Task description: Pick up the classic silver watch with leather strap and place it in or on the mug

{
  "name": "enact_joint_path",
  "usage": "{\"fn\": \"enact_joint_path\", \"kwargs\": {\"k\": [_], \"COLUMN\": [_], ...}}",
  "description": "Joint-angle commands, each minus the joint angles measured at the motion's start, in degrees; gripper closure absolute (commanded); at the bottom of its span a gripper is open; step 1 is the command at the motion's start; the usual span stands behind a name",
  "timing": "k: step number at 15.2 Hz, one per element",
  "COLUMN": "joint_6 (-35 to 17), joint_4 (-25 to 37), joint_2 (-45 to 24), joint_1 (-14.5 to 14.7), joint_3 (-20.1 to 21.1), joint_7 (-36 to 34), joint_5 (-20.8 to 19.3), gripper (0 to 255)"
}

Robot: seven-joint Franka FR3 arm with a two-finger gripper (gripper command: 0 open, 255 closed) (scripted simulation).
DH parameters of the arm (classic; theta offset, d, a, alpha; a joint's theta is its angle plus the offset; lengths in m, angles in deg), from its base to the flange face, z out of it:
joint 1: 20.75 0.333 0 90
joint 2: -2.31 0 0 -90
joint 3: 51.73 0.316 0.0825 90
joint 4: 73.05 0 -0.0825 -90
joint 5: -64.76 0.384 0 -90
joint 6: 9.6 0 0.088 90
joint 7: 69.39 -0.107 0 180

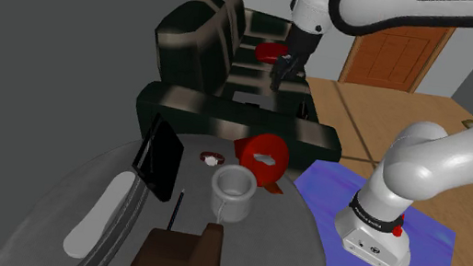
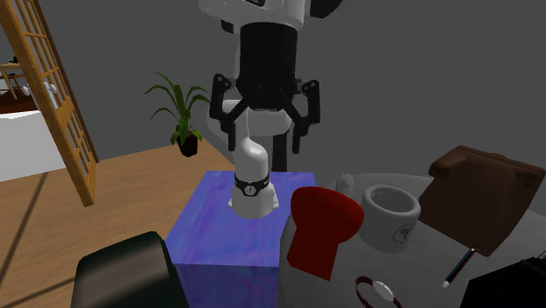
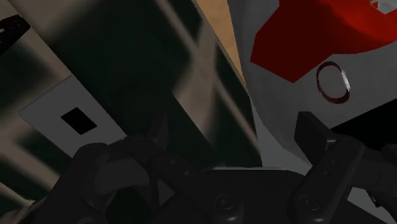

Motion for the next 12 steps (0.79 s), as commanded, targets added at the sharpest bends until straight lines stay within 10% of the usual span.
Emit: {"fn": "enact_joint_path", "kwargs": {"k": [1, 12], "joint_6": [-4.0, -25.1], "joint_4": [-2.2, -7.2], "joint_2": [-0.8, -12.9], "joint_1": [0.6, -0.4], "joint_3": [2.8, 21.5], "joint_7": [-2.7, -20.4], "joint_5": [0.5, -1.1], "gripper": [0, 0]}}
